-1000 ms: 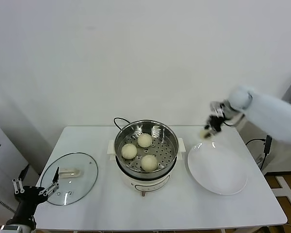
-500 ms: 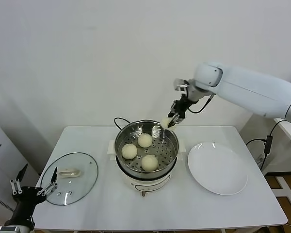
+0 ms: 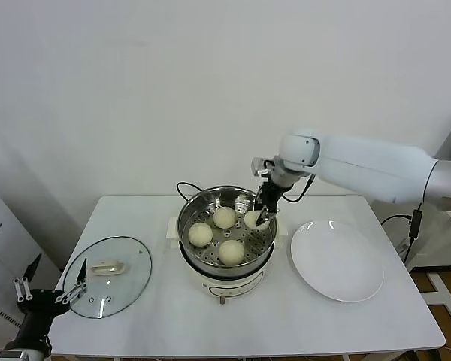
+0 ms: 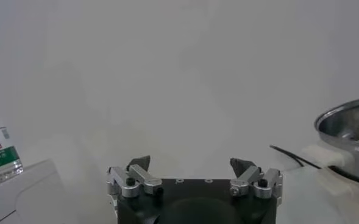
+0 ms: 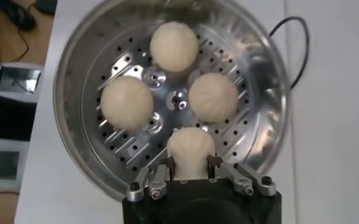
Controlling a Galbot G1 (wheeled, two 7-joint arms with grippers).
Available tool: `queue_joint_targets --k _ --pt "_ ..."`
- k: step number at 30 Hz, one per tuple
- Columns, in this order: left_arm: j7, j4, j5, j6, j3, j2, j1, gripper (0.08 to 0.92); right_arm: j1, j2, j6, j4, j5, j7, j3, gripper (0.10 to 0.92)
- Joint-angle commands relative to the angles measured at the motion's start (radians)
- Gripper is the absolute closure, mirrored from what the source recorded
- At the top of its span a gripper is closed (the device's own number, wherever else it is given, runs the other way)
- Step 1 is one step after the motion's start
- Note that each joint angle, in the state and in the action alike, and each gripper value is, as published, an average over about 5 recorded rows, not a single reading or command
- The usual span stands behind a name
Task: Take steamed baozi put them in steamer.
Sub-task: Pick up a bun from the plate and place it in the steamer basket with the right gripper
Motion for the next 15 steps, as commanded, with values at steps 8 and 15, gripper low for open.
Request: queue_joint_targets --k 8,15 --pt "0.001 0.003 -0.016 -0.007 -0.016 0.002 0.015 0.177 -0.071 0.031 -0.024 -0.025 -0.03 0.055 -0.014 0.499" --pt "0.002 0.015 -0.023 -0.009 -0.026 0.01 0.016 0.177 -0.034 0.01 -0.023 -0.044 0.046 0.05 0.063 0.3"
